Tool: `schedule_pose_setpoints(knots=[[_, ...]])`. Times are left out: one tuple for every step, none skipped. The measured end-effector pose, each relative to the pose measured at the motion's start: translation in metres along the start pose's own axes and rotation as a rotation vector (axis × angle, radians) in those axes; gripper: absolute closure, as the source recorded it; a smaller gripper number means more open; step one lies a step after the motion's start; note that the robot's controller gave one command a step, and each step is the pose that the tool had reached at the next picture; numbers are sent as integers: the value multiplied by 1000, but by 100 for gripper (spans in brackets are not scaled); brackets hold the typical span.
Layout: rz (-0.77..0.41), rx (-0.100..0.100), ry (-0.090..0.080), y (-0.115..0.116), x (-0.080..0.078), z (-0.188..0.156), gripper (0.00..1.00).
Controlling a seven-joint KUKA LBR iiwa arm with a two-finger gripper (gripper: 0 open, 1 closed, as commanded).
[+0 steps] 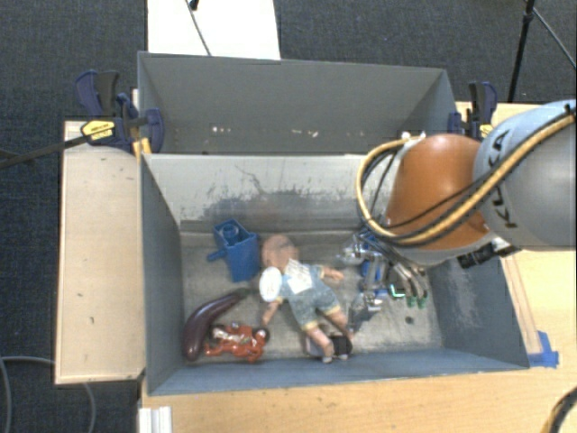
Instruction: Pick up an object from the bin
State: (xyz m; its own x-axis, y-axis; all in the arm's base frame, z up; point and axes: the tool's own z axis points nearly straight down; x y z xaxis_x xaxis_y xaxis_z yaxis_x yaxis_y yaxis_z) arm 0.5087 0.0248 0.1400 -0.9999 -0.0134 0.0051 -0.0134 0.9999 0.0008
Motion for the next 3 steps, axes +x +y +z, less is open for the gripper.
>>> schedule_pose_setpoints(knots=[[1,0,-7,0,-2,-3,0],[281,-2,-15,14,5,41,0],[397,-2,-20,21,12,59,0]])
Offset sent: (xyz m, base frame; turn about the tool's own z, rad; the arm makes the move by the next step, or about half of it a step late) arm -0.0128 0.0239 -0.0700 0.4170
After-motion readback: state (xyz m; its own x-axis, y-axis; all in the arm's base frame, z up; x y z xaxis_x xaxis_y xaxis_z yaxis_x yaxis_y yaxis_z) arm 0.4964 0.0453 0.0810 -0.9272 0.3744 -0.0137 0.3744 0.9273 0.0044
